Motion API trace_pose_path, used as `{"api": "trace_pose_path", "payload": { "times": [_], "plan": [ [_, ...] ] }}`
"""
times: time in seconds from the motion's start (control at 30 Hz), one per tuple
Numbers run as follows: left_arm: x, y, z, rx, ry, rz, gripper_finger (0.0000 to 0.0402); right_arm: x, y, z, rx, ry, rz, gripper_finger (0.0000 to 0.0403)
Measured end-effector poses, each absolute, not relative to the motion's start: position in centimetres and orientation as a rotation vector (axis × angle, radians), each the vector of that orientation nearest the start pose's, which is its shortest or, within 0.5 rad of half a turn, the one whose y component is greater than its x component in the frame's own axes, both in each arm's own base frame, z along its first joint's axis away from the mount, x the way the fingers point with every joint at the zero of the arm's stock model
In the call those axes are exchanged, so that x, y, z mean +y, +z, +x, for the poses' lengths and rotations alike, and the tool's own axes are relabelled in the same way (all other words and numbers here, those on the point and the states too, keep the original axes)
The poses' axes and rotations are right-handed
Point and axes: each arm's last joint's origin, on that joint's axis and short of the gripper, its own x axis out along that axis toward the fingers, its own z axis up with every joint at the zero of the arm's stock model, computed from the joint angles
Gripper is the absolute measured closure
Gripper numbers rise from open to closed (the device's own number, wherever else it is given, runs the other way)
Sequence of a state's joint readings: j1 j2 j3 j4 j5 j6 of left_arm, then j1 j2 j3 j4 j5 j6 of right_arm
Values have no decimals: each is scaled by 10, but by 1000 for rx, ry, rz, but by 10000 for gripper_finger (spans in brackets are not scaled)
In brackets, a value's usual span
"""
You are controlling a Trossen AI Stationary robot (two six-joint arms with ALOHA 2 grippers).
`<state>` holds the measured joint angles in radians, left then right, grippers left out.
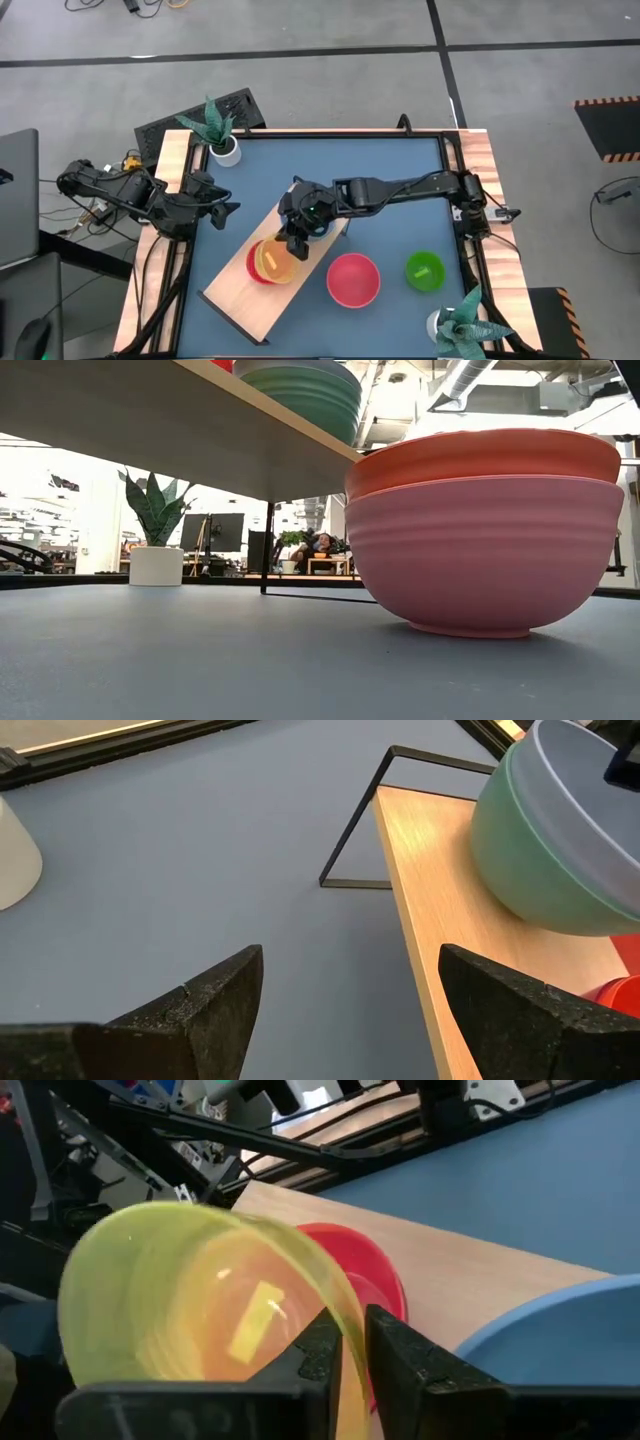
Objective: Place and stack bowls onto a shelf
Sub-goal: Stack the light yellow bowl on top of the light orange bowl on the shelf, then stack the light green bowl on top of the light orange bowl on the shelf
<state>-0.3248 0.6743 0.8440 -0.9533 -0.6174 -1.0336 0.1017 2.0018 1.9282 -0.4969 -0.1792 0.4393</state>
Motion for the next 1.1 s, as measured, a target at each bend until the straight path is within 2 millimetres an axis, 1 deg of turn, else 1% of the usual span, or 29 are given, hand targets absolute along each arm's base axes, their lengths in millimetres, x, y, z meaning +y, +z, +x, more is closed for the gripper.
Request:
{"api": "trace_pose_path", "payload": {
  "times": [0.2, 0.33, 0.4, 0.47, 0.53, 0.6, 0.7, 0.8, 0.87, 0.93, 0.97, 1.0, 1.1],
  "plan": [
    [-19, 304, 109, 479, 593, -622, 115, 52, 334, 457, 620, 151, 445, 288],
    [-19, 304, 109, 476, 597, -608, 115, 49, 334, 458, 614, 149, 448, 261],
    [-19, 305, 109, 472, 601, -606, 115, 47, 336, 459, 600, 175, 457, 252],
    [-19, 305, 109, 472, 602, -605, 115, 47, 345, 454, 602, 204, 472, 247],
    [-19, 305, 109, 472, 602, -605, 115, 47, 359, 449, 596, 217, 474, 247],
    [-19, 304, 109, 473, 603, -603, 115, 49, 375, 433, 654, 206, 473, 250],
    [-19, 304, 109, 478, 604, -594, 115, 51, 383, 417, 775, 103, 478, 258],
    [-19, 304, 109, 479, 603, -590, 115, 52, 379, 390, 1004, -142, 567, 267],
    [-19, 304, 109, 480, 603, -590, 115, 53, 377, 373, 1102, -309, 612, 270],
    [-19, 304, 109, 482, 602, -591, 115, 58, 378, 349, 1199, -485, 556, 272],
    [-19, 304, 109, 481, 601, -591, 115, 62, 378, 342, 1215, -555, 520, 272],
    [-19, 304, 109, 484, 598, -593, 115, 66, 376, 340, 1194, -577, 505, 272],
    [-19, 304, 109, 499, 580, -602, 115, 76, 376, 321, 1199, -564, 508, 271]
  ]
}}
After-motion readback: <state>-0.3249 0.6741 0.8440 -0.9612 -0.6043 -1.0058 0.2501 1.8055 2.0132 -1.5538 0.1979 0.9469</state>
